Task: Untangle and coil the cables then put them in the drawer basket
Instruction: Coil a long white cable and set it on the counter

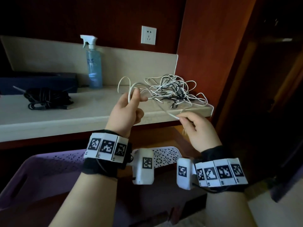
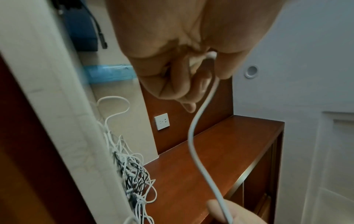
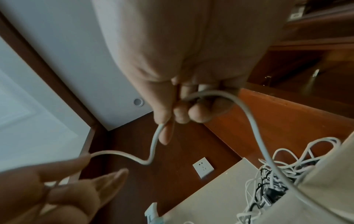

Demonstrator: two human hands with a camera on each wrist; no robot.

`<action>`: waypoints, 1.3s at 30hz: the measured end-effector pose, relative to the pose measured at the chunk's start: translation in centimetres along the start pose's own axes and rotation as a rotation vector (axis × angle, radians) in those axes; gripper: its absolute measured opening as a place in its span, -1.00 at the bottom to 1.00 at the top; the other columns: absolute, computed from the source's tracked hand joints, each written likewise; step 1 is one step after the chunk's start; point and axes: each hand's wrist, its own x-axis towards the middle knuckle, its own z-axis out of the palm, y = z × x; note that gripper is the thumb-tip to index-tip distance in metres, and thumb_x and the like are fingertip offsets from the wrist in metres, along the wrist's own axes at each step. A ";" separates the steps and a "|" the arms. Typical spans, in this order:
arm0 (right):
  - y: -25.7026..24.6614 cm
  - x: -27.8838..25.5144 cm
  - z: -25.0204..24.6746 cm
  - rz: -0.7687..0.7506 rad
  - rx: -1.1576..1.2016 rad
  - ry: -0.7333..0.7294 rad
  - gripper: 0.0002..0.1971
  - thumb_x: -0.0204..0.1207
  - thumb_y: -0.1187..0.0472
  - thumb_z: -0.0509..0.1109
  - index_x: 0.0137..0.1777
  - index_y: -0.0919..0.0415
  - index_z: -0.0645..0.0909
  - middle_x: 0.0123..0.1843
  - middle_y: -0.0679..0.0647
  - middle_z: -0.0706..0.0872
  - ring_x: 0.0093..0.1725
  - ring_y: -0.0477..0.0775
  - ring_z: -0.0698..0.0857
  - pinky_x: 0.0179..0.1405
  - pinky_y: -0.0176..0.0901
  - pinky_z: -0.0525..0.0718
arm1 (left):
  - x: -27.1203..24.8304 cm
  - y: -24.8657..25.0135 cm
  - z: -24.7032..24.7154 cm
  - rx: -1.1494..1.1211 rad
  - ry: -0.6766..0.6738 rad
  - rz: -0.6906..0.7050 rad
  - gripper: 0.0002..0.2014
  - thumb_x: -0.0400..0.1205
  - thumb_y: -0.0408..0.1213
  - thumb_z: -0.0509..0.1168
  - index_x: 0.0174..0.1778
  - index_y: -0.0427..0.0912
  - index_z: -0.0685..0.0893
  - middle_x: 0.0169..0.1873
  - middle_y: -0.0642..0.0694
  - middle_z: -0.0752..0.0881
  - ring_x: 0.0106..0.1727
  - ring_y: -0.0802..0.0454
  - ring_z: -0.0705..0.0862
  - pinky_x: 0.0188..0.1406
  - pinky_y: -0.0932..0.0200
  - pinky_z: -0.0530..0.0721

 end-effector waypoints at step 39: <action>9.5 22.4 -6.3 -0.140 0.031 -0.445 -0.88 0.55 0.14 0.37 -0.03 0.16 0.65 -0.28 -0.01 0.63 -0.39 -0.10 0.53 -0.37 -0.25 0.48 | 14.8 1.2 12.4 0.779 -0.360 -0.126 -0.78 0.69 -0.13 0.23 -0.18 -0.16 0.63 -0.60 0.06 0.51 -0.72 0.21 0.33 -0.71 0.39 0.33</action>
